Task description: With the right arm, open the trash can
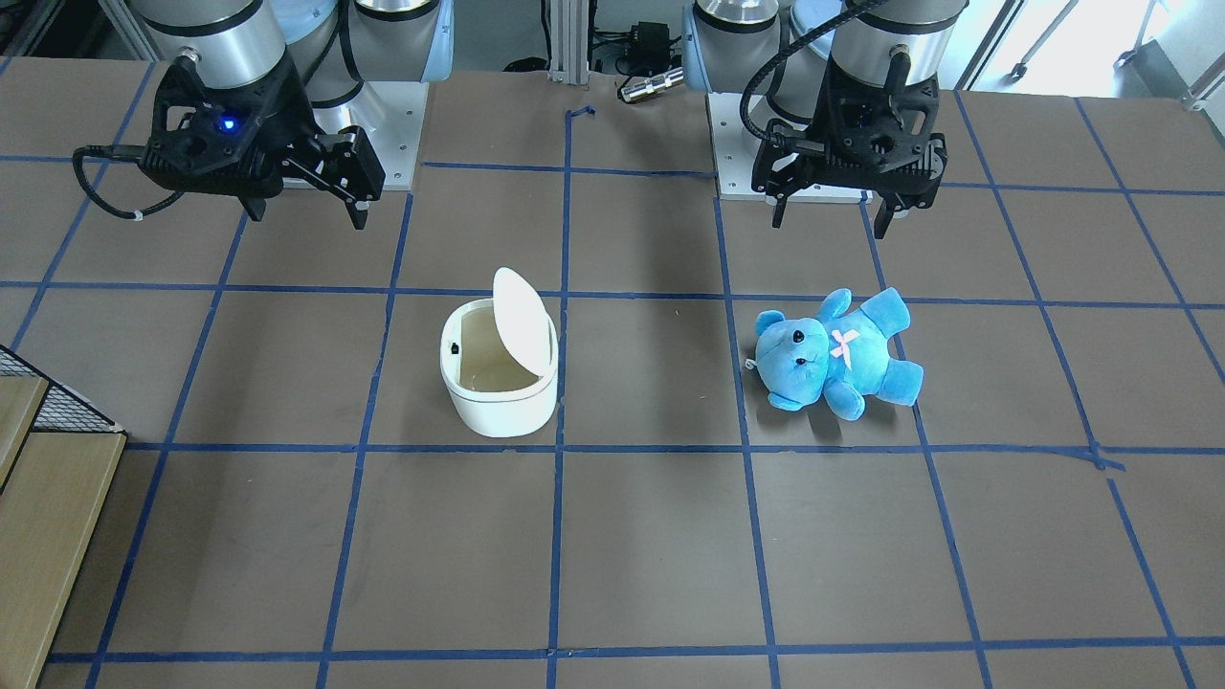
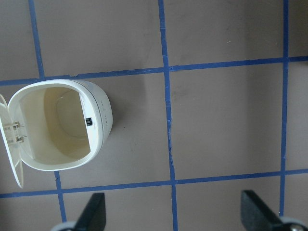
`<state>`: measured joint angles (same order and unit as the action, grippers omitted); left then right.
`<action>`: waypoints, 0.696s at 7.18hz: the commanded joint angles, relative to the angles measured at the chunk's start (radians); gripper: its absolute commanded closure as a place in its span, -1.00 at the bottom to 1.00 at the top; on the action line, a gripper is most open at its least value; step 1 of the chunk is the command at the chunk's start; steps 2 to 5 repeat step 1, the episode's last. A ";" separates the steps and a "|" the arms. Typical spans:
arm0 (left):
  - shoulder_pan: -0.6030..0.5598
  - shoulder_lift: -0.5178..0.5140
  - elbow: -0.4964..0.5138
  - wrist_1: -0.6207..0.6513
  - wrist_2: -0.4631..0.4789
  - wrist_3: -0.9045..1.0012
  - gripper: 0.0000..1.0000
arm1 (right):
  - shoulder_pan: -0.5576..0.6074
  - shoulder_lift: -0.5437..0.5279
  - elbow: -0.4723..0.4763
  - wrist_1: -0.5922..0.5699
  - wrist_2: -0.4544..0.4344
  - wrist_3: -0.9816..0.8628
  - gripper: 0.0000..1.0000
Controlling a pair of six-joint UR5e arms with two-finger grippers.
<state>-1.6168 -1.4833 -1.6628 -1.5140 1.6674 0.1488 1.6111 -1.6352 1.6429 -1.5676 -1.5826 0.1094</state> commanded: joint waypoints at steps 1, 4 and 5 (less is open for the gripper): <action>0.000 0.000 0.000 0.000 0.000 0.000 -1.00 | 0.000 0.000 0.000 0.003 0.001 0.000 -1.00; 0.000 0.000 0.000 0.000 0.000 0.000 -1.00 | 0.000 0.000 0.000 0.003 0.001 0.000 -1.00; 0.000 0.000 0.000 0.000 0.000 0.000 -1.00 | 0.000 0.000 0.000 0.003 0.001 0.000 -1.00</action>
